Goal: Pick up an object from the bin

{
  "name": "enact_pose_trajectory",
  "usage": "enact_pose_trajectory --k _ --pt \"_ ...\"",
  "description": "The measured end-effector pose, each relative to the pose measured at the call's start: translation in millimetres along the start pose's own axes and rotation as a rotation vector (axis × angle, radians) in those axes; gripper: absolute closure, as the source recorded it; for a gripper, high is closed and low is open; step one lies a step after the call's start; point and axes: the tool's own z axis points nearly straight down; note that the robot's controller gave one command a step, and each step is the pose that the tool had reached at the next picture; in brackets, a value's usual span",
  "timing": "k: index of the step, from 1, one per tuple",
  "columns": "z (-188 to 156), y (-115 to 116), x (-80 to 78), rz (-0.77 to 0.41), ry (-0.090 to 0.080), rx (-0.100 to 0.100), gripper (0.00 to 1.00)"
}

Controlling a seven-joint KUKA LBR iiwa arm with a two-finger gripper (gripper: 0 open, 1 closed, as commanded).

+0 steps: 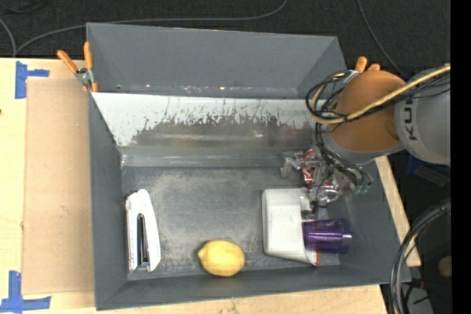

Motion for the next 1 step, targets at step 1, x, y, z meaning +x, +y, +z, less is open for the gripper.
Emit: enact_pose_trajectory --k 1 --pt "-0.2 -1.2 -6.2 -0.007 -0.001 -0.001 1.00"
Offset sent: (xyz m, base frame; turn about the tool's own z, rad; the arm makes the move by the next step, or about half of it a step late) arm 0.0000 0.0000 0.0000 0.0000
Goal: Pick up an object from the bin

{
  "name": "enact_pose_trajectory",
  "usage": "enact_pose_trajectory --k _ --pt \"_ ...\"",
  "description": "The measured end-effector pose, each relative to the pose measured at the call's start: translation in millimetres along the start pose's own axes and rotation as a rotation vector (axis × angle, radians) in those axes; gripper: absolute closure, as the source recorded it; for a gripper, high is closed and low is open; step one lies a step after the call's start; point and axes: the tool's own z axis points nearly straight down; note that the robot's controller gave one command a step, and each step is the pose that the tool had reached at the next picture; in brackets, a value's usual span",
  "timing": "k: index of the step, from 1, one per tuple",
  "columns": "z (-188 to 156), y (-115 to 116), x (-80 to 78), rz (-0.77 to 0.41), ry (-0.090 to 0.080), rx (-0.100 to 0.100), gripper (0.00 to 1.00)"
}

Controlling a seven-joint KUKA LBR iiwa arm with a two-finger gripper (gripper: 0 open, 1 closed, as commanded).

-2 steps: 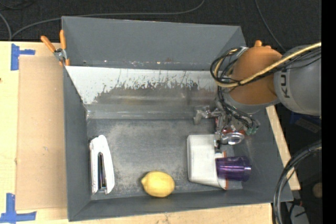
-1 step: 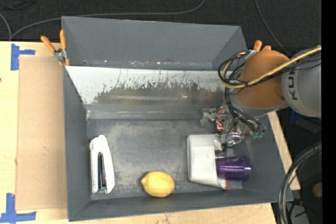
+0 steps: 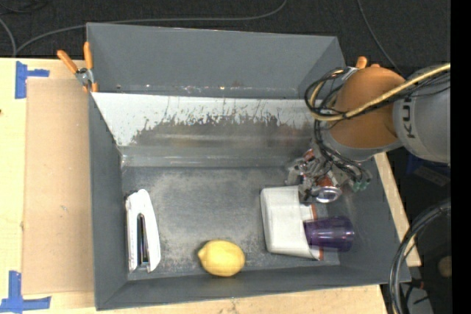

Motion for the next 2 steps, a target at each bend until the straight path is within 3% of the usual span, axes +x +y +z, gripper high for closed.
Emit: enact_pose_trajectory --k 1,2 --pt "0 0 0.0 0.000 0.000 0.000 1.00" --pt "-77 -3 -3.3 -0.017 -0.007 0.001 1.00"
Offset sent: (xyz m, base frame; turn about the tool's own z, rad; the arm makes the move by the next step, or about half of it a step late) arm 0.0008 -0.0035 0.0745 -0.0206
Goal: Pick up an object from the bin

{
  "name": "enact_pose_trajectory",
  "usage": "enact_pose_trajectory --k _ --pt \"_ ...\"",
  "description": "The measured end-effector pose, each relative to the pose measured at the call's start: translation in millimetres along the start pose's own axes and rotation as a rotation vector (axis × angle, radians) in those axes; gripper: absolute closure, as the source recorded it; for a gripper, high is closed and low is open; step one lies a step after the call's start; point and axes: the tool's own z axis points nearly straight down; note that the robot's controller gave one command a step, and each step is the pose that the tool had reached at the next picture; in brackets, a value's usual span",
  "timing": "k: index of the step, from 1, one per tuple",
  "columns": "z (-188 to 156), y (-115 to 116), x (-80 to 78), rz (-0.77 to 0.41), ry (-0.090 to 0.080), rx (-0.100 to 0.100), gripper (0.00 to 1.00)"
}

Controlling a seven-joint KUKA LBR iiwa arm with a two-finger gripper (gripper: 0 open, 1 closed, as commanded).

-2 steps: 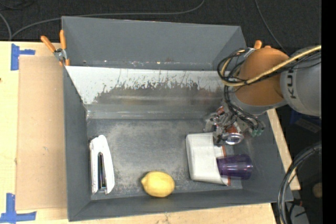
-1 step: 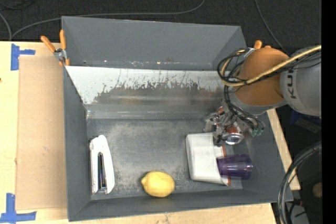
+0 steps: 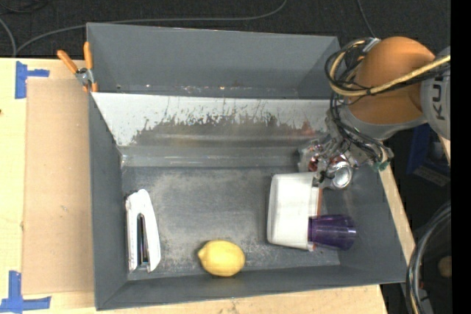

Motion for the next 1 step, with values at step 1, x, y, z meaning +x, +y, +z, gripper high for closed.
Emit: enact_pose_trajectory --k 1 --pt "52.8 10.2 12.5 0.050 0.017 -0.011 1.00"
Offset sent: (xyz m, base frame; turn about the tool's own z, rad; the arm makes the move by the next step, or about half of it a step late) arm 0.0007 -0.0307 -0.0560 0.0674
